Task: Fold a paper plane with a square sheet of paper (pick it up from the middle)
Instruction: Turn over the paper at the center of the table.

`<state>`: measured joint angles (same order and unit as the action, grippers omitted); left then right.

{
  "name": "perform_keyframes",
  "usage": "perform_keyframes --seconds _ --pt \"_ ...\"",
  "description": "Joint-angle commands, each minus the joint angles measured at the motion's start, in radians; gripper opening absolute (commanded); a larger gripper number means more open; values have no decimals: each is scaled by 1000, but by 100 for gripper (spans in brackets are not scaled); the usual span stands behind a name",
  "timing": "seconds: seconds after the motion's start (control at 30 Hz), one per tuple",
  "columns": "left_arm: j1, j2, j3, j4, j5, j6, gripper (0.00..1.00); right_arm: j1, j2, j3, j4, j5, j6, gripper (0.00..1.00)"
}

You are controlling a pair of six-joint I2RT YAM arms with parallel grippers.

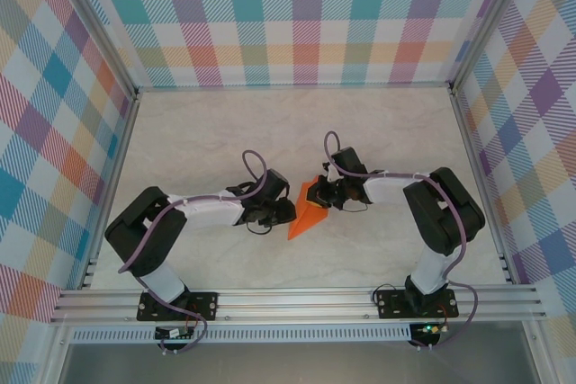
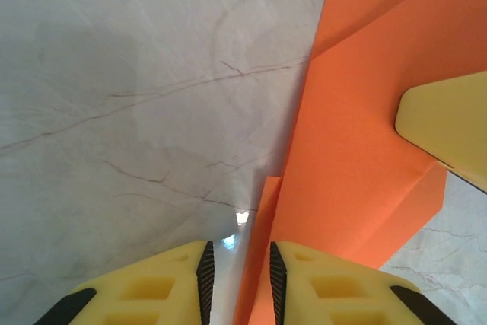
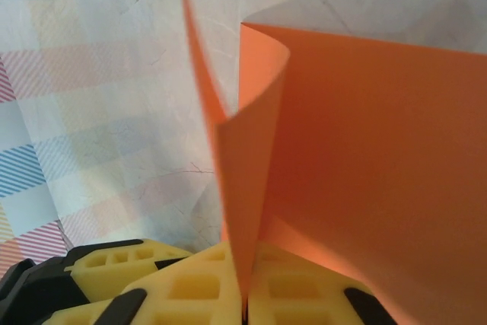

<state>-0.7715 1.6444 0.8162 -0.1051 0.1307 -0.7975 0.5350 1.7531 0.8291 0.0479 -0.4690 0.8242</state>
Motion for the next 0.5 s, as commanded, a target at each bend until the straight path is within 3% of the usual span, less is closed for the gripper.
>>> perform_keyframes --seconds 0.0,0.27,0.47 --pt "41 -95 -28 -16 37 15 34 6 -33 21 34 -21 -36 4" --pt "166 -238 -109 115 313 19 67 -44 -128 28 109 -186 -66 2" --pt "245 -321 -160 254 491 -26 83 -88 -181 59 132 -311 -58 3"
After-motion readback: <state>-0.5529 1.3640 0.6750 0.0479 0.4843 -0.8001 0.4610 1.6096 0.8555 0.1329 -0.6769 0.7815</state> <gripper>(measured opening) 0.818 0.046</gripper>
